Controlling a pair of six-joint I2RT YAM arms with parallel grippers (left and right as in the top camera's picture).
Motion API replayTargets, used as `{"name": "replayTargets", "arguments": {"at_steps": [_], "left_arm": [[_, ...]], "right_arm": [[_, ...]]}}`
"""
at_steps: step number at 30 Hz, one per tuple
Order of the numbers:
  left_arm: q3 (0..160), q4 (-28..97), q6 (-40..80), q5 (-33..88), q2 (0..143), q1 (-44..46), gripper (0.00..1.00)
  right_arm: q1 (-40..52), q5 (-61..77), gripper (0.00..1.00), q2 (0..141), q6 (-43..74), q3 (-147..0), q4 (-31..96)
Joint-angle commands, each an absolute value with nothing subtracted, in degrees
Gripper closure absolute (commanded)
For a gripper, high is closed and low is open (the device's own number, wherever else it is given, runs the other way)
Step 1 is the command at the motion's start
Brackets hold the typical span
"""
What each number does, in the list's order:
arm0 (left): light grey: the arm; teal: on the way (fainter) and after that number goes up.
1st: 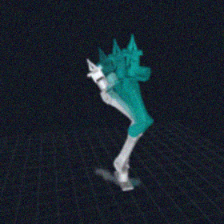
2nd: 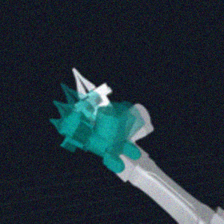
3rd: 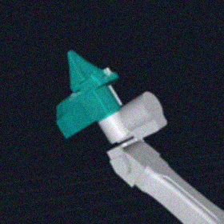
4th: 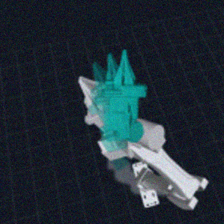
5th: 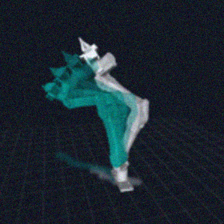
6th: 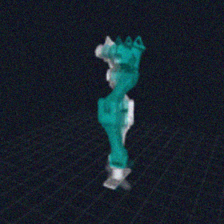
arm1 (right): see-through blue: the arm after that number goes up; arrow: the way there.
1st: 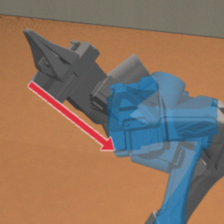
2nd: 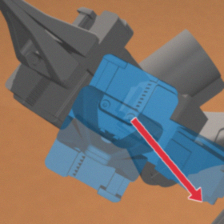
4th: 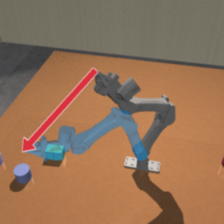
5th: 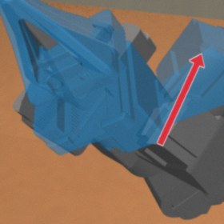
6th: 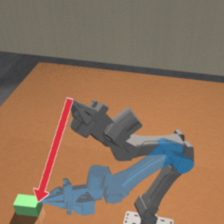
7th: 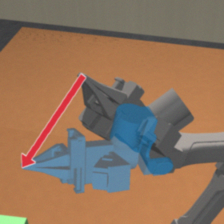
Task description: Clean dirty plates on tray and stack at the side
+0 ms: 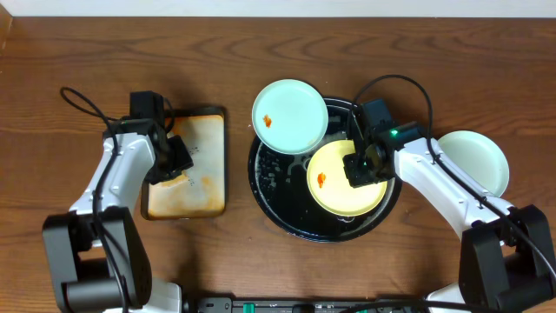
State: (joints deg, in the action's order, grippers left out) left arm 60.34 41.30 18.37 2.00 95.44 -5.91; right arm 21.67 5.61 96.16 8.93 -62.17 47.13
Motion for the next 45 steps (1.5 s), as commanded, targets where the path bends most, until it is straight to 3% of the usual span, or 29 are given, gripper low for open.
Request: {"name": "replayTargets", "arguments": {"at_steps": [1, 11, 16, 19, 29, 39, 45], "left_arm": [[59.61, 40.03, 20.93, -4.62, 97.01, -6.02, 0.50], [59.51, 36.27, 20.43, -5.04, 103.88, -4.54, 0.67], [59.64, 36.36, 20.43, -4.08, 104.05, -4.51, 0.92], [60.34, 37.01, 17.30, 3.07, 102.59, -4.54, 0.93], [62.26, 43.53, 15.33, 6.85, 91.72, -3.97, 0.92], [61.06, 41.17, 14.61, -1.58, 93.84, -3.03, 0.53], [60.97, 34.22, 14.59, -2.20, 95.46, -3.03, 0.52]], "right_arm": [[21.41, 6.07, 0.66, 96.12, 8.78, -62.13, 47.18], [21.39, 6.09, 0.68, 96.12, 8.78, -62.13, 47.24], [21.41, 6.07, 0.68, 96.12, 8.75, -62.13, 47.72], [21.39, 6.07, 0.69, 96.12, 8.75, -62.13, 47.53], [21.39, 6.07, 0.69, 96.12, 8.75, -62.13, 47.44], [21.39, 6.07, 0.69, 96.12, 8.75, -62.13, 47.40], [21.39, 6.07, 0.69, 96.12, 8.75, -62.13, 47.62]]}}
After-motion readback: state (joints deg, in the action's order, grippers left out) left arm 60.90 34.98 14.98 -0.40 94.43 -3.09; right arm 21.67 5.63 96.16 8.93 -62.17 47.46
